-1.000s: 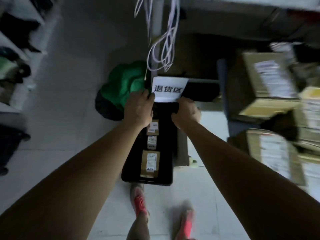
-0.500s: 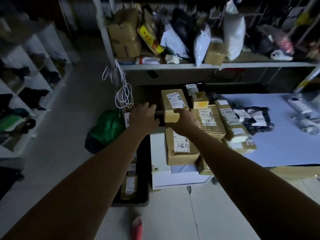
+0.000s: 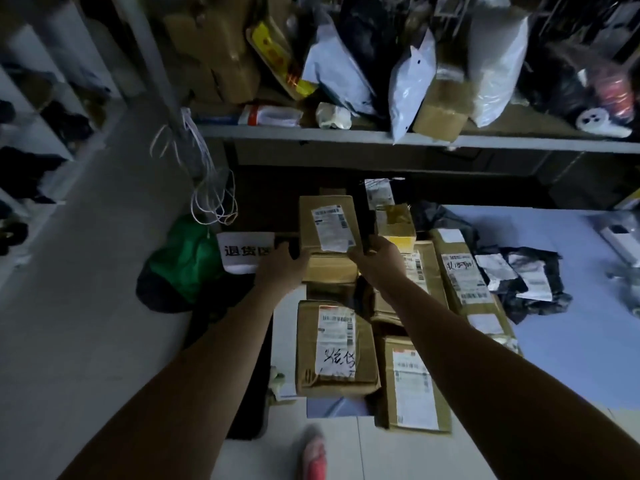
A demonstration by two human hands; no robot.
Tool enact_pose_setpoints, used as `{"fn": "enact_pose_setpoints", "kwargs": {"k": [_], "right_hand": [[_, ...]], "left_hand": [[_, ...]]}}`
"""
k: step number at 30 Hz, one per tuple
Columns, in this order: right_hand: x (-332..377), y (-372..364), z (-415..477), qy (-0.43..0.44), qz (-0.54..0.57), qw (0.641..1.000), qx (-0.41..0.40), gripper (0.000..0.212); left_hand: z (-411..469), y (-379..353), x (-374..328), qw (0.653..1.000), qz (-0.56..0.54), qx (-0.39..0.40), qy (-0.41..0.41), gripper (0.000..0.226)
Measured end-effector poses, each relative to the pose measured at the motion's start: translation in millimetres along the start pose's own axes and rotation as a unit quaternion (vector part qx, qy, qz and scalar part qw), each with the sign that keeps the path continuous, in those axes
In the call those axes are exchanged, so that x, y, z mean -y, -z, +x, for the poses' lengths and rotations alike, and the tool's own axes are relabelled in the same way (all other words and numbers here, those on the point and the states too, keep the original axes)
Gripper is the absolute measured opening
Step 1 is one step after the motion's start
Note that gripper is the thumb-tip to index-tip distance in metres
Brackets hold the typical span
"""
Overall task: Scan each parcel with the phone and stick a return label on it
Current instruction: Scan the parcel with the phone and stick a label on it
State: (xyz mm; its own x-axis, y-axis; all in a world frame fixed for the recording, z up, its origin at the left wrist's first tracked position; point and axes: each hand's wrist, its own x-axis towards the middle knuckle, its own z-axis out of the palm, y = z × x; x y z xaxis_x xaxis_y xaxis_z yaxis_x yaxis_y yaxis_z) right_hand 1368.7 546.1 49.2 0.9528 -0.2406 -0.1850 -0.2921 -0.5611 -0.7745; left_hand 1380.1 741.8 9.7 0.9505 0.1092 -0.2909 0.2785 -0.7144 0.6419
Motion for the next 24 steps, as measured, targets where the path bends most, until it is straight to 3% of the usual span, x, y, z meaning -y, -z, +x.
{"fn": "enact_pose_setpoints", "kwargs": {"k": [3,7,10,16,24], "right_hand": [[-4.5,-20.7,38.5,-0.010,-0.035,0.999,0.036,0.044],[-7.9,-29.5,59.7,0.002,-0.014,0.999,0.040,0.044],[6.5,-10.2,70.2,0.038,0.016,0.999,0.033,0.039],[20.6,82.4,77.7,0.074,0.086,0.993,-0.025,0.045],[-74.1,268.9,46.5,0.073,0.171,0.981,-0.052,0.032]], "left_hand": [[33.7,-21.5,-2.2,0.991,-0.123,0.052,0.032,0.072],[44.3,-31.1,-9.8,0.975,-0.221,0.001,-0.003,0.009],[42.3,-17.2,-35.9,0.965,-0.256,-0.047,-0.028,0.017],[30.5,-13.1,-134.0,0.962,-0.208,-0.114,-0.136,0.041],[-54.3,-115.9,-289.7,0.962,-0.154,-0.134,-0.179,0.045]]}}
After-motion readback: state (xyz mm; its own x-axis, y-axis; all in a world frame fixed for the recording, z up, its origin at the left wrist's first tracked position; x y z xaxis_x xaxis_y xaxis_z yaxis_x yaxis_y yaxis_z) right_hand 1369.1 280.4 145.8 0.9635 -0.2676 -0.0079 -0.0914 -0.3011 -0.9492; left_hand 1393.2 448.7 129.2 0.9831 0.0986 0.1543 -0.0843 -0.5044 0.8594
